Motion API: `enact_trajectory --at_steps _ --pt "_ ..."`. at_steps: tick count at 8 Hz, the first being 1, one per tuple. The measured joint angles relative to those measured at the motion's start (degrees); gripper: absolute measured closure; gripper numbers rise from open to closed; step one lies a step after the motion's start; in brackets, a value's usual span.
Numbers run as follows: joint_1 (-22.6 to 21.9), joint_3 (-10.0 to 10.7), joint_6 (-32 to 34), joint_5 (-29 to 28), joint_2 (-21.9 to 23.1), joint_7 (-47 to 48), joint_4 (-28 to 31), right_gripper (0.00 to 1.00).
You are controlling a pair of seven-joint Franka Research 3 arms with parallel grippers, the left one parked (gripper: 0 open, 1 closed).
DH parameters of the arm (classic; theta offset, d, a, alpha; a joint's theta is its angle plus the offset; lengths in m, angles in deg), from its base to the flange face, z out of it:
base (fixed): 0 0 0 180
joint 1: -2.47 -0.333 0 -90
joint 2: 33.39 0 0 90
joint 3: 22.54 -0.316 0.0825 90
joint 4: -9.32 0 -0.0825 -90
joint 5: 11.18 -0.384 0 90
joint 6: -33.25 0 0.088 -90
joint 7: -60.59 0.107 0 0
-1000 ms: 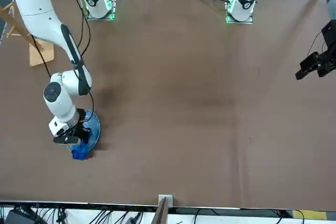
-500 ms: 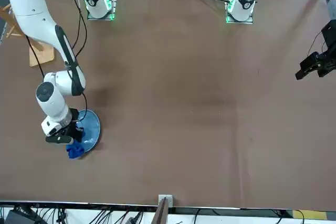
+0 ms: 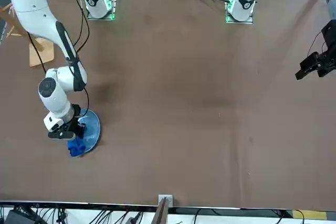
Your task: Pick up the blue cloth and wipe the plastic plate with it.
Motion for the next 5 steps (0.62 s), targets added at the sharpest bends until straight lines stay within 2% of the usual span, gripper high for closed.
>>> enact_trajectory --at_steps 5 --pt "-4.67 -0.01 0.42 0.13 1.17 7.74 1.5 0.94"
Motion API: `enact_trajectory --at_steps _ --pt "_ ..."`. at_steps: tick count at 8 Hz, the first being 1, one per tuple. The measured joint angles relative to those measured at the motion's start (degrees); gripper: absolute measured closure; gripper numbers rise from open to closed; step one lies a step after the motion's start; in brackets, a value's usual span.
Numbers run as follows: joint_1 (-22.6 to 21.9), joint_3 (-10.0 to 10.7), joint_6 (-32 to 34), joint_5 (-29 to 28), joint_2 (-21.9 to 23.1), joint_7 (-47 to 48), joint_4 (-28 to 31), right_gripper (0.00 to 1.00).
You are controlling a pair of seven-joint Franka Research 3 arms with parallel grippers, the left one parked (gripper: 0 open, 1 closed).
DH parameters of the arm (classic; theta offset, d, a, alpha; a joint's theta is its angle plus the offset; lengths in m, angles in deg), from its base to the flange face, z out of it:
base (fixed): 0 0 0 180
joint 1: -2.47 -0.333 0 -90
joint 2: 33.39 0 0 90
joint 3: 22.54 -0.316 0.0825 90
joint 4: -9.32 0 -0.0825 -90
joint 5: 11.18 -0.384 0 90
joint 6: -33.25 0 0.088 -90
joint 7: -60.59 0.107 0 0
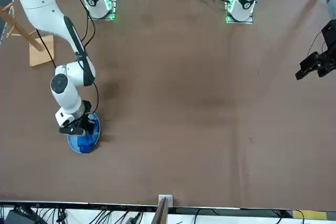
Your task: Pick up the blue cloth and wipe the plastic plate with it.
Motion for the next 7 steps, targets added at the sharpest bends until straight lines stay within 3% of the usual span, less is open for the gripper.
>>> enact_trajectory --at_steps 4,7 --pt "-1.16 -0.12 -3.58 0.8 -1.61 1.24 -1.32 0.94" --pt "0.97 -0.52 -8.09 7.18 -3.07 1.39 -1.8 0.94"
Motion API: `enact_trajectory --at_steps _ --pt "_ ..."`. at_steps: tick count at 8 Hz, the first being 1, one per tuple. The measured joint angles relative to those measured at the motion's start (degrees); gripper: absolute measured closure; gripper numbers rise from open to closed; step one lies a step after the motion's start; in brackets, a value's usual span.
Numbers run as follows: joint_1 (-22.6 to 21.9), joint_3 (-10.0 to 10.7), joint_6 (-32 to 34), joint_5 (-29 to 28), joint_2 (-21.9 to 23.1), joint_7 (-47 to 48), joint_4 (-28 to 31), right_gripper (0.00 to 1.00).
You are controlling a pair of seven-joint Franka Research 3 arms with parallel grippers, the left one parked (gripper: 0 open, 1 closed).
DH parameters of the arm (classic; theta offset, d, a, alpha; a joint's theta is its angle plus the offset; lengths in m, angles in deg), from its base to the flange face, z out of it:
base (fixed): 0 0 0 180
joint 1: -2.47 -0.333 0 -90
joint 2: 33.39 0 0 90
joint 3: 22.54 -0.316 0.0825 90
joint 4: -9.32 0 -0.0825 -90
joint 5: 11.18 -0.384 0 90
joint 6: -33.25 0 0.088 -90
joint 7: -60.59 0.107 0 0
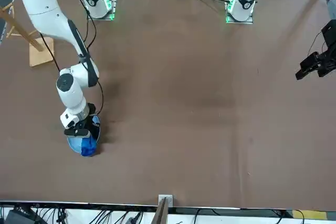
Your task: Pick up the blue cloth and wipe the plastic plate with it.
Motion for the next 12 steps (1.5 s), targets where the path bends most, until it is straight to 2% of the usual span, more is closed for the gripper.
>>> enact_trajectory --at_steps 3,7,10,12 --pt "3.11 -0.2 -1.92 4.88 -0.78 -0.46 -0.47 0.94" --pt "6.96 -0.43 -3.82 5.57 0.07 -3.97 1.81 0.94" --pt "6.84 -0.25 -3.86 5.71 1.12 -0.49 3.51 0.94" --pt "5.01 0.78 -3.01 6.26 1.96 3.86 4.41 0.94"
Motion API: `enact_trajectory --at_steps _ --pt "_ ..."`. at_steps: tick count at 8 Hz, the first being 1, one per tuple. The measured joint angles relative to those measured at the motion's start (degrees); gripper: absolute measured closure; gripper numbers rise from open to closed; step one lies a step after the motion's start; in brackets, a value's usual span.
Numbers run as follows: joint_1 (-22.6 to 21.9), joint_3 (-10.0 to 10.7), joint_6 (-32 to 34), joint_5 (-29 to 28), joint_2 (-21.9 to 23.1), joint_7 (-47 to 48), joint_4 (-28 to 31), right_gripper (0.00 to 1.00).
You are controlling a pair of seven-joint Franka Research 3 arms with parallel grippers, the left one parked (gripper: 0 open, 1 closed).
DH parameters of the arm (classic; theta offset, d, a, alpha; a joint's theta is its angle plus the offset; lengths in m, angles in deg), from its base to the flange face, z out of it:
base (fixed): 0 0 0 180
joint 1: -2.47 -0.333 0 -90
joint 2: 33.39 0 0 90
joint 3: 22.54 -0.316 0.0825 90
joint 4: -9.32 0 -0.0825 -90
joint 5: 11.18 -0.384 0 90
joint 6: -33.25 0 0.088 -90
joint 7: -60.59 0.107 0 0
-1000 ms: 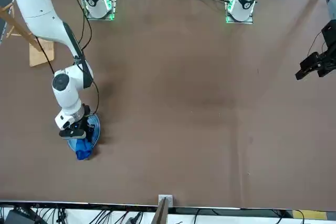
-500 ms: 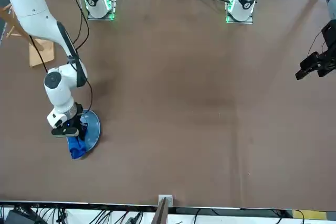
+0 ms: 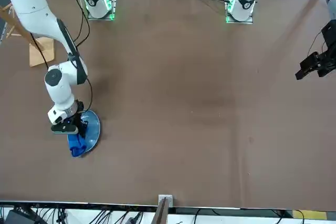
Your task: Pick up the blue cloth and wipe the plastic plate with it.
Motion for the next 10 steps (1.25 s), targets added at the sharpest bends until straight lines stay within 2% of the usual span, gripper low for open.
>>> enact_trajectory --at_steps 3,7,10 --pt "-4.01 1.62 1.59 0.03 0.96 5.41 0.72 0.94" --pt "-6.35 1.62 2.15 0.03 0.75 9.13 -0.15 0.94" --pt "-5.92 1.3 1.98 1.37 -2.59 7.92 -5.34 0.94"
